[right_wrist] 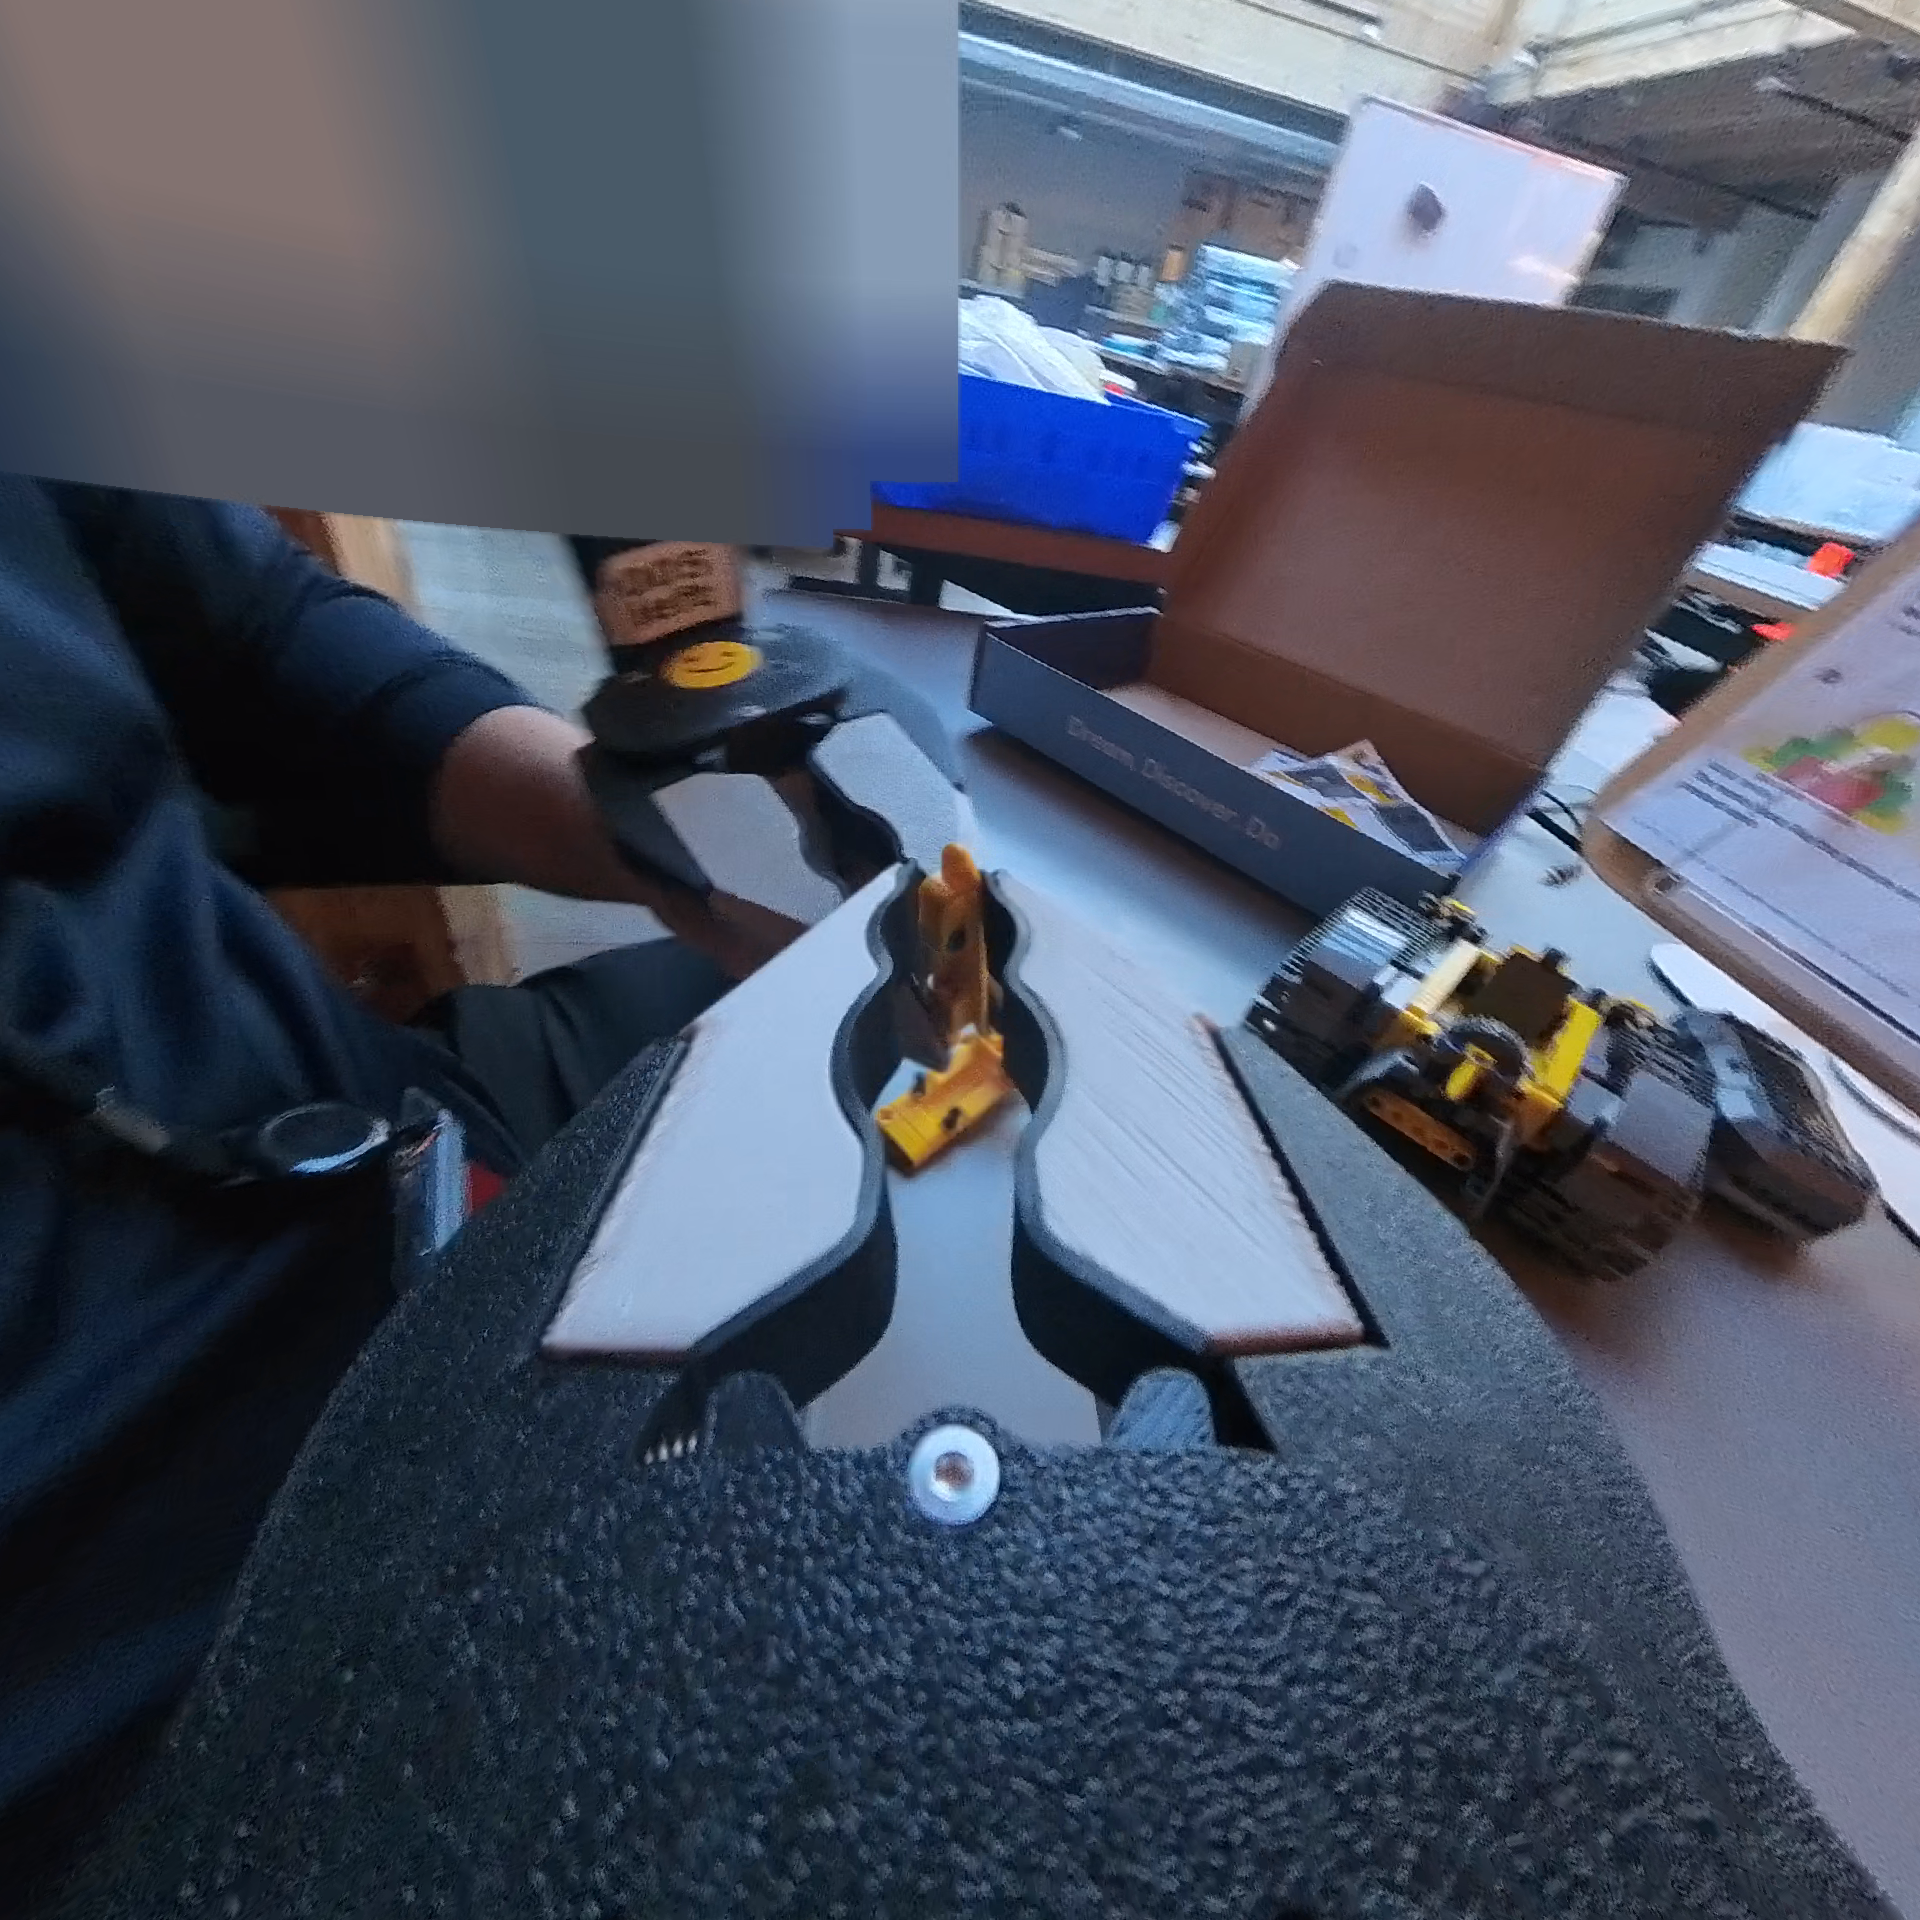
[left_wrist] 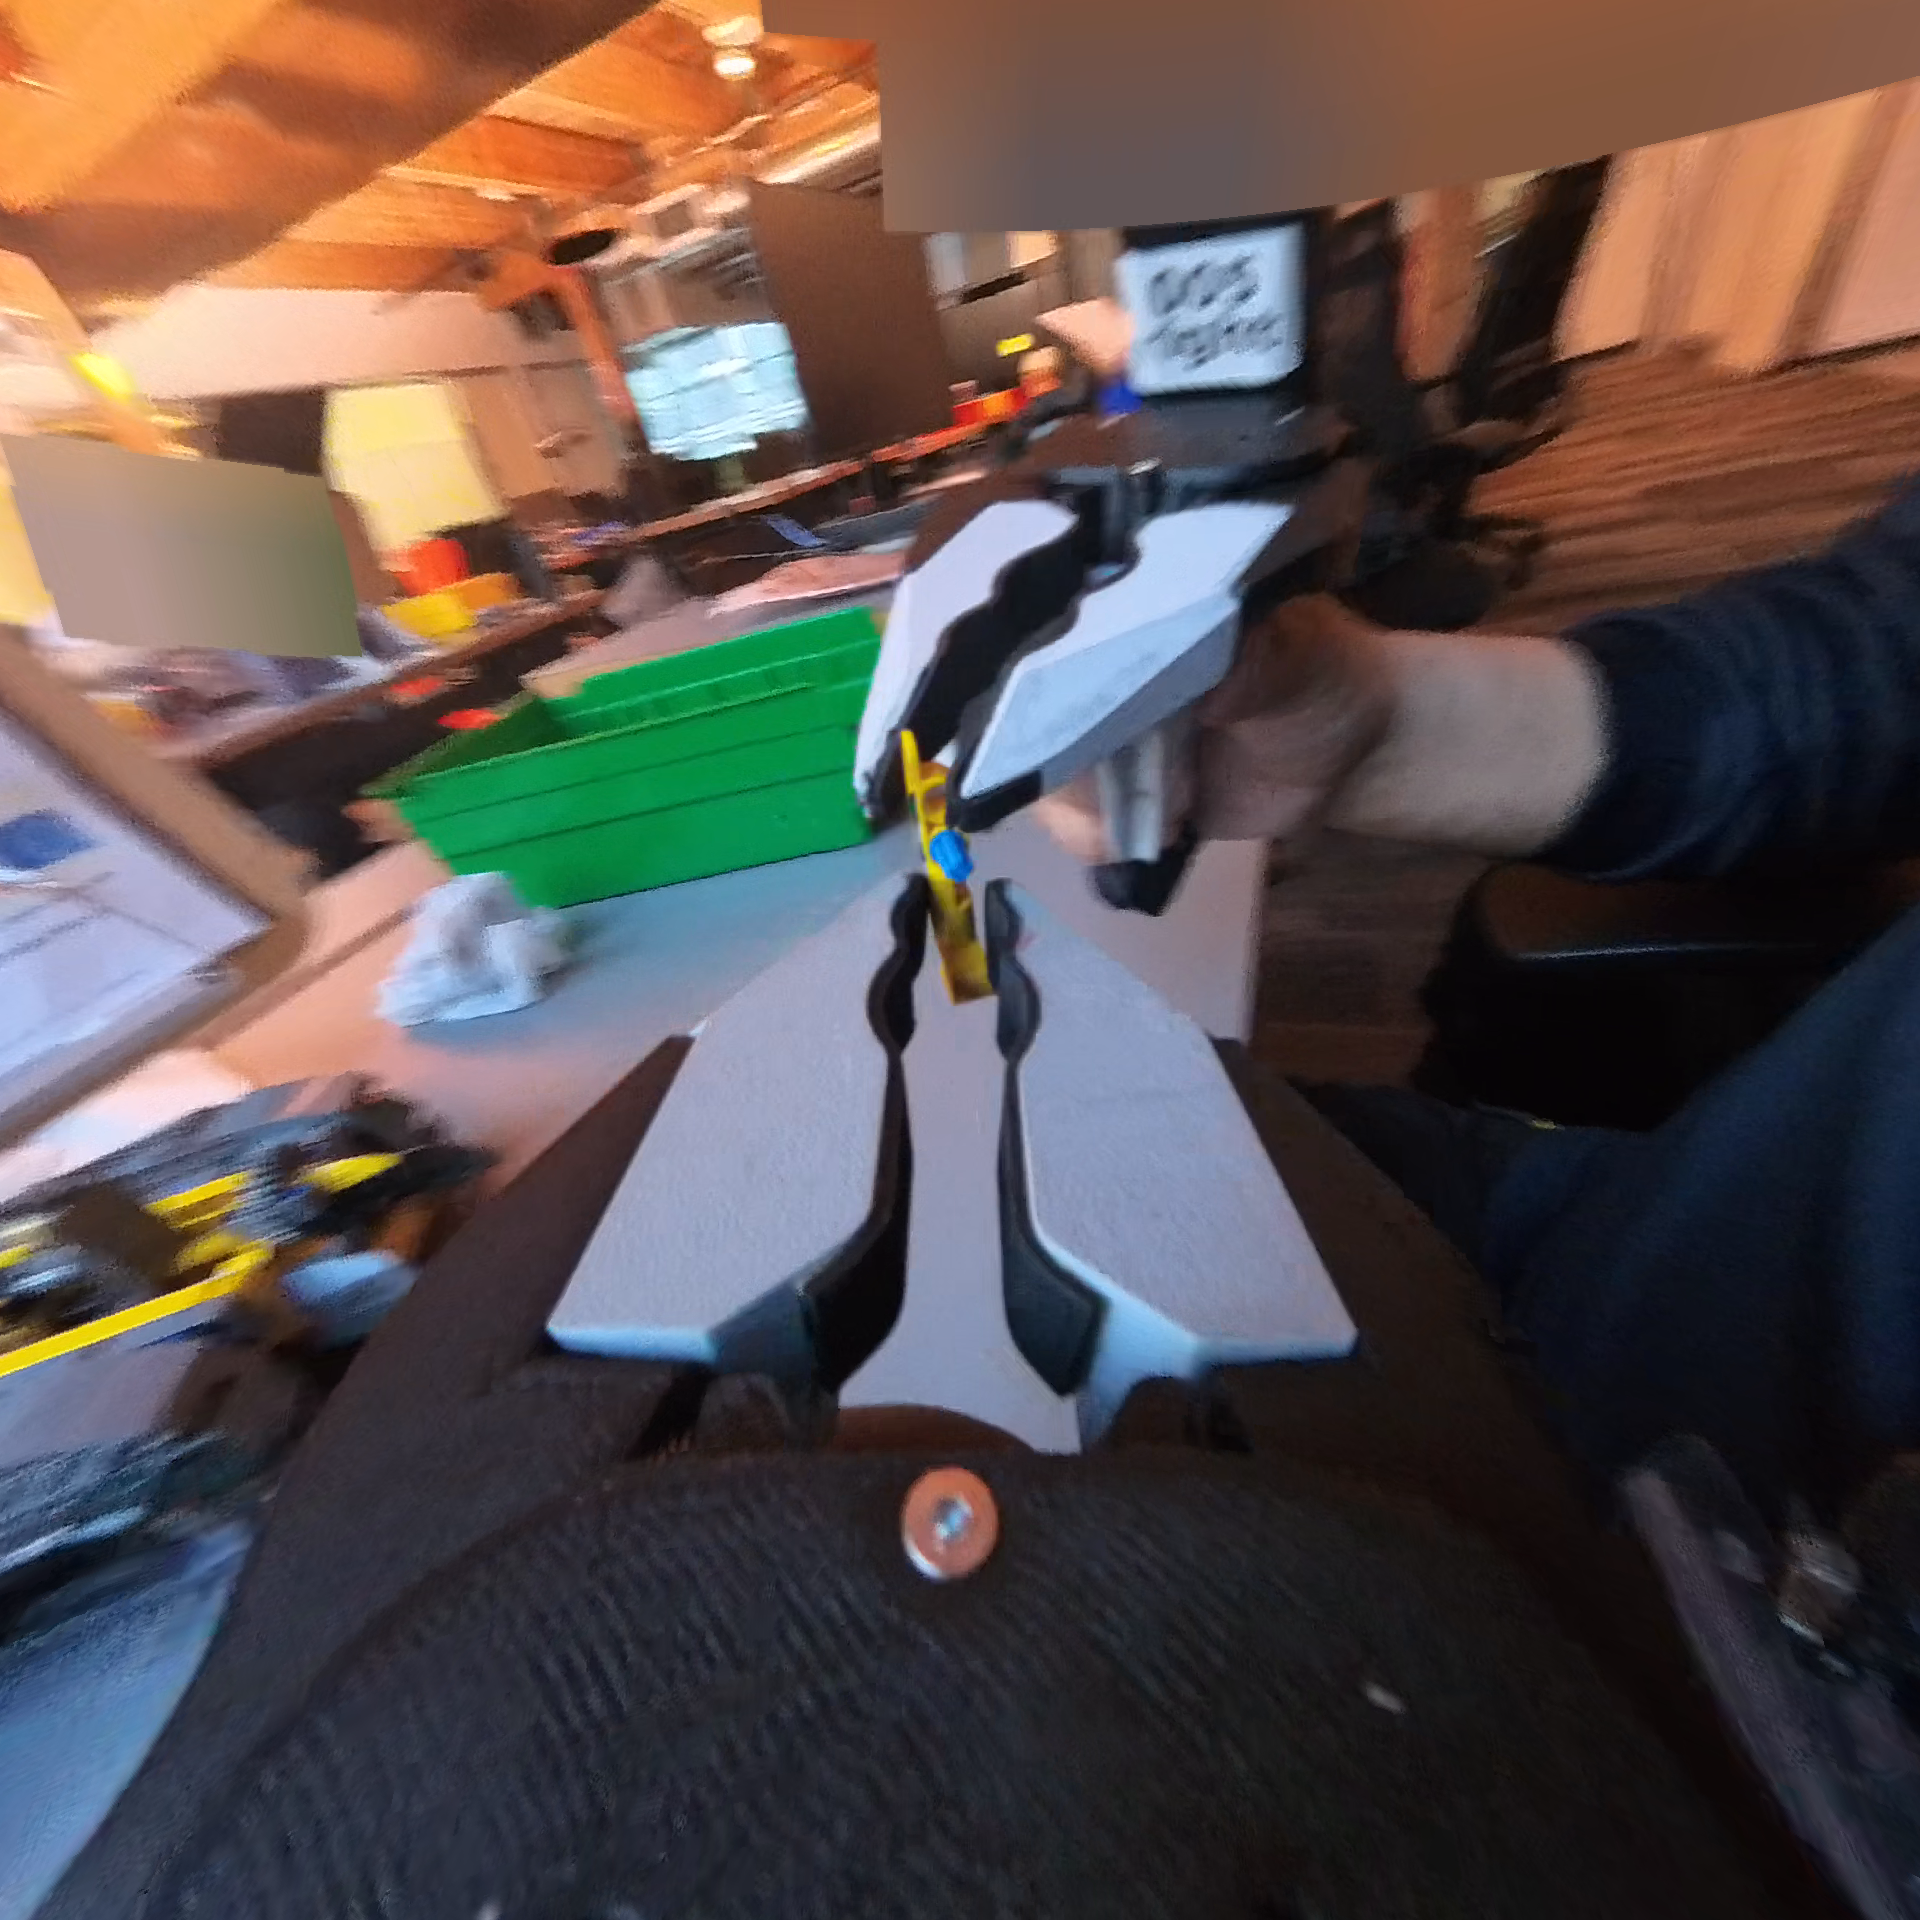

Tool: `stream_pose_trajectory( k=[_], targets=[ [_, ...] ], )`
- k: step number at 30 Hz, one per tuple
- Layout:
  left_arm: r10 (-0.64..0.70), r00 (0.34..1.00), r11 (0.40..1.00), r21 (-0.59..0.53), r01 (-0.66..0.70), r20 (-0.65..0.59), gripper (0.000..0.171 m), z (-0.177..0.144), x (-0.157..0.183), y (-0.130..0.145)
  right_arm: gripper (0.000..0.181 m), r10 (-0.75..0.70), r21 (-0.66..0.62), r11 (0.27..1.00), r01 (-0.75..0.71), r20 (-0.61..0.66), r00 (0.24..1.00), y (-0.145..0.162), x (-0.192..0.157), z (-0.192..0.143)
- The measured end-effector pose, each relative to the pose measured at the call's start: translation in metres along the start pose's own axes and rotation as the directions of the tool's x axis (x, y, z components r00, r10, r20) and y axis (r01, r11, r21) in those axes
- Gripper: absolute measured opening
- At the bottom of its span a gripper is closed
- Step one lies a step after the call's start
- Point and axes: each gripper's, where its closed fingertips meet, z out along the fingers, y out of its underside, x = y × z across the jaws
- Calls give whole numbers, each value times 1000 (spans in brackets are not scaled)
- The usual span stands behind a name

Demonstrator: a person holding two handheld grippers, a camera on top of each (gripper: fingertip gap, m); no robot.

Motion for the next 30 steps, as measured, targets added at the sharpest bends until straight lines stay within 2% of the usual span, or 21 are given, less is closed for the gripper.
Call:
stream_pose_trajectory(
  k=[3,10,14,19,22,25,26,28,30],
  targets=[
    [-155,964,988,-48,148,-215,29,-7,14,2,9,-22,89,996,14,86,996,-12,-11,-9],
    [-301,858,952,-75,298,-416,42,-17,27,-6,9,-49,194,981,-4,267,962,-24,-25,-18],
    [-330,831,937,-53,344,-448,39,-16,30,-12,10,-87,183,983,30,314,945,-19,-32,-8],
    [-288,815,952,-59,299,-504,15,-23,40,-11,9,-110,145,988,57,388,915,-9,-47,-1],
    [-201,850,976,-29,214,-488,13,-24,40,-9,9,-112,122,990,69,391,913,-8,-47,1],
    [-10,943,999,38,24,-331,12,-22,25,-8,10,-93,87,994,69,318,944,-8,-37,5],
    [57,957,997,66,-39,-285,12,-24,22,-10,12,-89,73,995,71,297,951,-9,-36,5],
    [152,959,985,117,-126,-240,12,-28,24,-15,24,-115,52,993,106,242,963,-11,-35,3],
    [220,961,970,139,-197,-167,13,-29,21,-17,19,-158,15,987,158,170,973,-10,-31,-2]
  ],
)
